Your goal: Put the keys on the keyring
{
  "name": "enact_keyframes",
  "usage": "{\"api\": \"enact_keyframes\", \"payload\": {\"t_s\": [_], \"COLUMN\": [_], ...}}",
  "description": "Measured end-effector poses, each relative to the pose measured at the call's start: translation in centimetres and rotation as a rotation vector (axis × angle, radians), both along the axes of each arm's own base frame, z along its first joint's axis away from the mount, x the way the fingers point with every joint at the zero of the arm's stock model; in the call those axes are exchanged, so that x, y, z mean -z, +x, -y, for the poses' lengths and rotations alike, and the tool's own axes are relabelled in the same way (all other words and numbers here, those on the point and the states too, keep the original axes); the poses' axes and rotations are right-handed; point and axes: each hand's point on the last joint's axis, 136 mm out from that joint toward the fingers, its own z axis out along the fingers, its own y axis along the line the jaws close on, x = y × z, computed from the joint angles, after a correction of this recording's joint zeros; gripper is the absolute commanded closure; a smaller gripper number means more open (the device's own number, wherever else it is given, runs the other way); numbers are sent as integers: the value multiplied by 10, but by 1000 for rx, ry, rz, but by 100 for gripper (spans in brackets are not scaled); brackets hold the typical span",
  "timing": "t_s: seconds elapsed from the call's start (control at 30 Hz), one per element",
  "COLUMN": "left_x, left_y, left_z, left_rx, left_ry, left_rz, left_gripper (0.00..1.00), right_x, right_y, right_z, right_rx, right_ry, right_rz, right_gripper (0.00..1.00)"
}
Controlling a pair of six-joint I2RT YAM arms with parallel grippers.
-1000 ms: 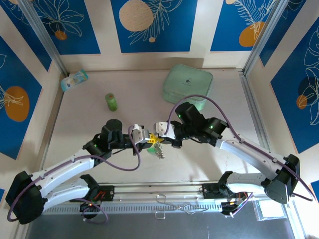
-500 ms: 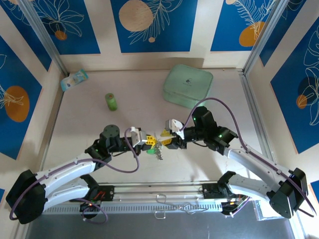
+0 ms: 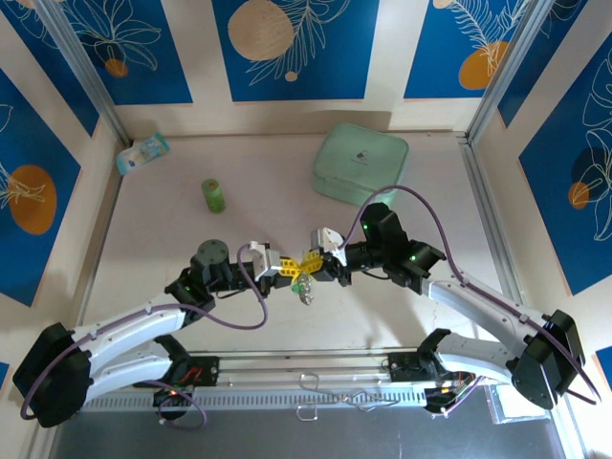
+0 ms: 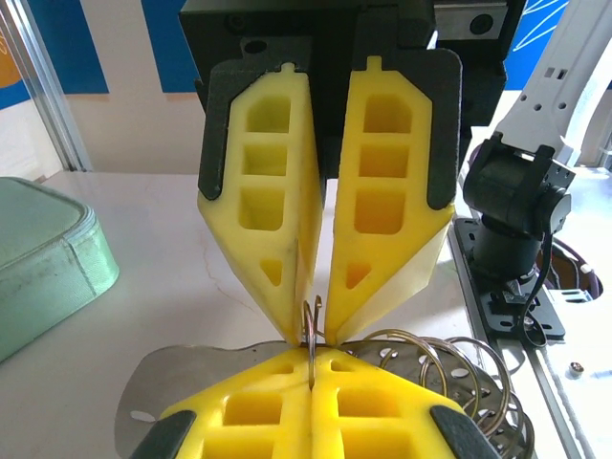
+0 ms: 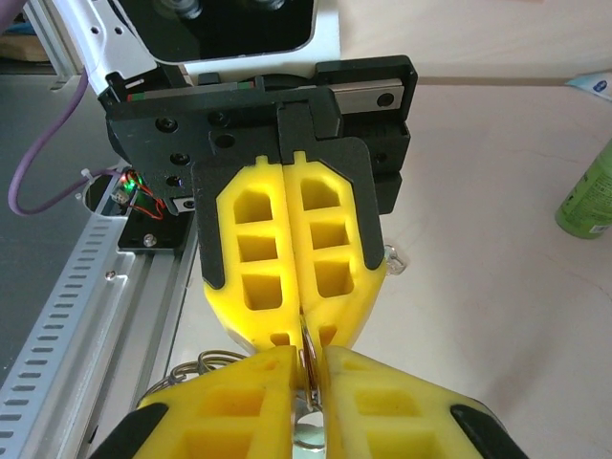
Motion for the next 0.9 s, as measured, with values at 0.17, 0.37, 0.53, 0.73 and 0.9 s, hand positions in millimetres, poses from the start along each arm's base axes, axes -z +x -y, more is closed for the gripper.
{"api": "enact_keyframes", "payload": {"t_s": [0.17, 0.37, 0.53, 0.73, 0.9], "left_x": [2, 2, 3, 3, 7], "left_y": [-1, -1, 0, 2, 0], "left_z": [0, 0, -3, -2, -3], "left_rx": [5, 3, -9, -7, 5], "left_ry": [4, 4, 37, 107, 147], "left_rz": [-7, -5, 4, 3, 3], "left_gripper": [100, 82, 77, 89, 100], "right_x": [2, 2, 10, 10, 13], "right_y": [1, 1, 0, -1, 0], "right_z": [-1, 1, 4, 2, 1], "right_rx": [-5, -11, -12, -29, -37], "right_ry": [-8, -35, -119, -221, -268], "right_rz": [12, 29, 42, 87, 96], "right_gripper": [100, 100, 100, 100, 98]}}
